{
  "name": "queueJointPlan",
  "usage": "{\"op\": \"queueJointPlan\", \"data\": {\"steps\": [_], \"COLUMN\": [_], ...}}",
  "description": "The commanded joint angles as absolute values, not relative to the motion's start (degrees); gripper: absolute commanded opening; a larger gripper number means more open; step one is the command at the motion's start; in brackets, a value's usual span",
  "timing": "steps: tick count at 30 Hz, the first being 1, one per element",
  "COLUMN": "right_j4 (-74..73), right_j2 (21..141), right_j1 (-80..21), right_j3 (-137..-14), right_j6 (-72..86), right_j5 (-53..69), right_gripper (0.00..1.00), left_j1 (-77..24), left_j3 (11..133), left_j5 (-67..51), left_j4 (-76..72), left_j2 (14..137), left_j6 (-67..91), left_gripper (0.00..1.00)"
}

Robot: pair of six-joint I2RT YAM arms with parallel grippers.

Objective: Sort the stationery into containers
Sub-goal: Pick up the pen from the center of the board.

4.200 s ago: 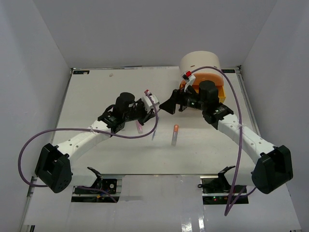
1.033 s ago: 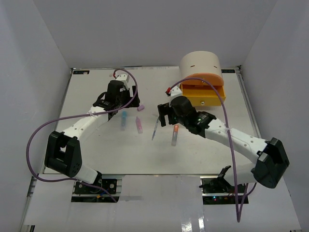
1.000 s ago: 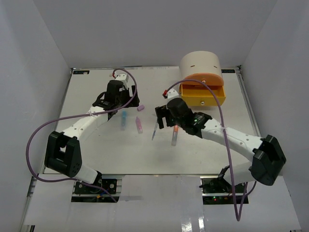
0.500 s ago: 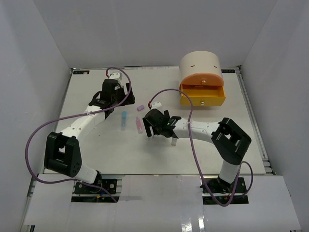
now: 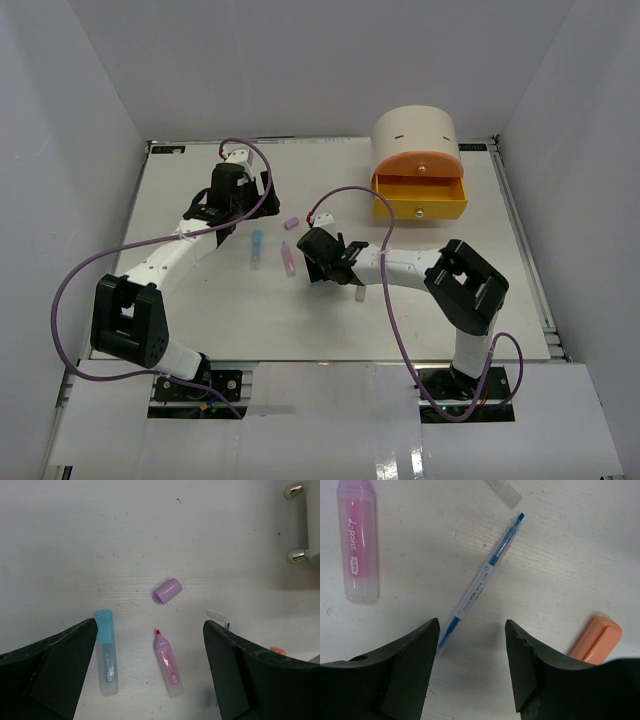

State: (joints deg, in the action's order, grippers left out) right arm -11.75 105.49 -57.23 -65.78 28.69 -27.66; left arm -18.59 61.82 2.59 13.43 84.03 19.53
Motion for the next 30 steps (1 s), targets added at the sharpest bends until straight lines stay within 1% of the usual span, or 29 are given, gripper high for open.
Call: {"op": "queueJointPlan", "data": {"steps": [1, 5, 12, 15, 17, 21, 25, 27, 29, 30], "right_j4": [-9.9, -9.9, -9.6, -9.7, -9.7, -9.6, -9.8, -9.8, -9.8, -9.8], "right_j2": [105.0, 104.2, 103.4, 103.1, 102.4, 100.7, 98.5, 97.6, 95.5, 95.4], "right_j1": [-57.2, -56.9, -56.3, -56.3, -56.2, -56.2, -56.2, -56.2, -56.2, -56.2], "right_j3": [-65.6, -63.3, -60.6, -60.0, -59.6, -57.9, -55.5, -54.8, -53.6, -53.2], "right_j6": [29.6, 29.8, 30.4, 30.3, 30.4, 30.6, 31.3, 31.6, 31.9, 31.9], "right_j5": [-28.3, -27.4, -26.5, -26.1, -25.9, -25.9, -26.0, -26.3, -26.7, -26.7], "right_gripper": [0.61, 0.57, 0.54, 0.5, 0.43, 0.33, 0.21, 0.18, 0.11, 0.11], "left_j1": [-18.5, -18.5, -18.5, -18.5, -18.5, -18.5, -18.5, -18.5, -18.5, -18.5], "left_j3": [62.3, 62.3, 62.3, 62.3, 62.3, 62.3, 62.3, 62.4, 62.5, 62.5], "left_j5": [2.4, 2.0, 1.5, 1.2, 1.1, 1.1, 0.7, 0.3, 0.1, 0.1], "left_j4": [12.6, 12.6, 12.6, 12.7, 12.7, 12.6, 12.7, 12.7, 12.7, 12.7], "left_j2": [81.1, 81.2, 81.4, 81.6, 81.6, 81.7, 81.7, 81.9, 82.1, 82.1], "left_j6": [19.4, 19.3, 19.3, 19.3, 19.3, 19.2, 19.2, 19.2, 19.2, 19.2], "left_gripper": [0.98, 0.98, 0.98, 0.98, 0.98, 0.98, 0.98, 0.98, 0.98, 0.98]}}
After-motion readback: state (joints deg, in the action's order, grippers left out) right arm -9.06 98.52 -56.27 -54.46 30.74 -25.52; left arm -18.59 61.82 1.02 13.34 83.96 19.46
